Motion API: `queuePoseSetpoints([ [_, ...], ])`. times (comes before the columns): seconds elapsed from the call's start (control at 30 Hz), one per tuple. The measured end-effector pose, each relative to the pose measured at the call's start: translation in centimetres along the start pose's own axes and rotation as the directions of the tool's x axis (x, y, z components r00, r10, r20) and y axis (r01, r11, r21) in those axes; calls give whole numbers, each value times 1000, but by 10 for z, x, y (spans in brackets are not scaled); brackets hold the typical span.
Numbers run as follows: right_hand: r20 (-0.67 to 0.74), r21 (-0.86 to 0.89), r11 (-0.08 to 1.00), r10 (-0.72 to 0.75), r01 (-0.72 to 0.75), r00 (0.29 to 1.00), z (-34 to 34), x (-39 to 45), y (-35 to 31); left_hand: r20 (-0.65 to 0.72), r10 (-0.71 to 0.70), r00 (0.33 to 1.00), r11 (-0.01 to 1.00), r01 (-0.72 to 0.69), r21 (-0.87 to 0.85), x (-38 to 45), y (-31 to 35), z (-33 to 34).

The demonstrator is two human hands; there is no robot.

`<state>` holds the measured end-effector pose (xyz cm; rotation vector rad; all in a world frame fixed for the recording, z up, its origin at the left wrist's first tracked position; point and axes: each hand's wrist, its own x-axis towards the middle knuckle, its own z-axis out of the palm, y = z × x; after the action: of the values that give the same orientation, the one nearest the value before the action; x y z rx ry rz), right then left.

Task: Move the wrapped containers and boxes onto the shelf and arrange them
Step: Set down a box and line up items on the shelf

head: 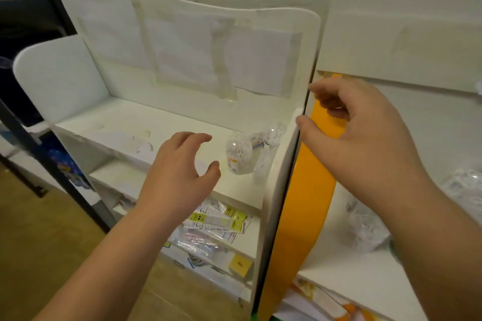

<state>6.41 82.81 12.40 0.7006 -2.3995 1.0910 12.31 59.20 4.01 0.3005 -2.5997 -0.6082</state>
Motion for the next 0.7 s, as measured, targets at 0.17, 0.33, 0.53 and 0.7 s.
queuePoseSetpoints([
  [0.17,23,-165,986,27,-23,999,20,12,-20,116,48,992,997,-41,-62,43,-33,35],
  [0.33,-68,-264,955,120,-134,990,43,33,-38,258,188,948,975,-150,-161,93,-49,90],
  [0.53,-49,-412,880,236,-235,970,95,45,-44,322,326,889,926,-233,-297,118,-75,120],
  [0.7,-17,-463,829,348,-316,937,141,57,-27,261,345,902,866,-199,-458,142,-105,96],
])
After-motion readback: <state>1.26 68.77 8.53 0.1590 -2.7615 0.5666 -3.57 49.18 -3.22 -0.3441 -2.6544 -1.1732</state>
